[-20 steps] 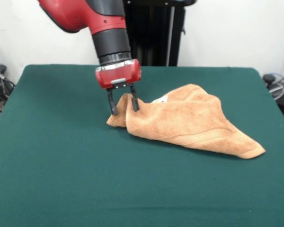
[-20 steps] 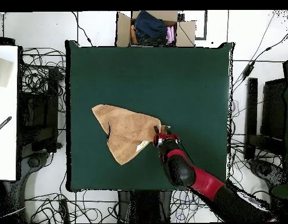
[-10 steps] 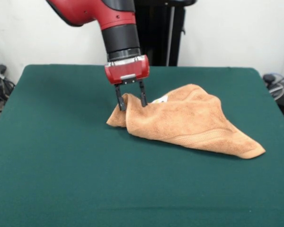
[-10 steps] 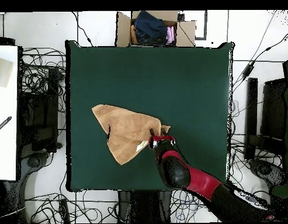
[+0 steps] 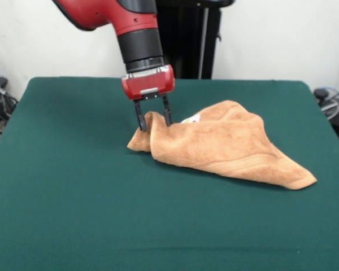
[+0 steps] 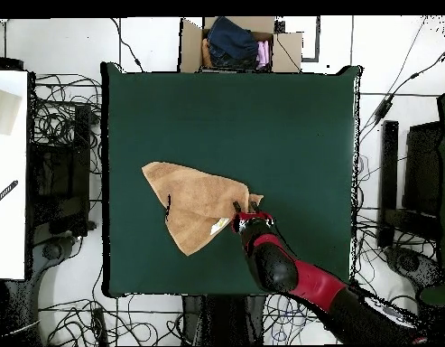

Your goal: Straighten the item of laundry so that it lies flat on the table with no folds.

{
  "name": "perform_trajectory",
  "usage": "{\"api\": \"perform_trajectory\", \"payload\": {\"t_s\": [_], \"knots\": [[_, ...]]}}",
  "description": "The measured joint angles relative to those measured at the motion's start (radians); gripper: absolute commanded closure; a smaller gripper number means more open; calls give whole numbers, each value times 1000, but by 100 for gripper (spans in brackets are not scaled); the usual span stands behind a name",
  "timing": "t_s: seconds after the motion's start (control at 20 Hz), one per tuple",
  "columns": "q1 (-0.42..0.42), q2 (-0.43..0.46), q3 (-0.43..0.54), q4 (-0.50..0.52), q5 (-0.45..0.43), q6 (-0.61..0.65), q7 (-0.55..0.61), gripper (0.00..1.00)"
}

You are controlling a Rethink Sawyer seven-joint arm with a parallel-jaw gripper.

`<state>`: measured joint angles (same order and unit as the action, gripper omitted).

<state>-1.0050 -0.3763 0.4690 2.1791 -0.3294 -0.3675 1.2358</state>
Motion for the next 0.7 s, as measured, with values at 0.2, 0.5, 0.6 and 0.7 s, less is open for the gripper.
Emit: {"api": "perform_trajectory", "payload": {"t_s": [0.2, 0.5, 0.6, 0.7], "knots": [[1, 0, 0, 0, 0, 10, 0, 0], [9, 8, 0, 0, 0, 12, 0, 0], [13, 16, 0, 0, 0, 12, 0, 0], [16, 25, 0, 0, 0, 12, 0, 0]]}}
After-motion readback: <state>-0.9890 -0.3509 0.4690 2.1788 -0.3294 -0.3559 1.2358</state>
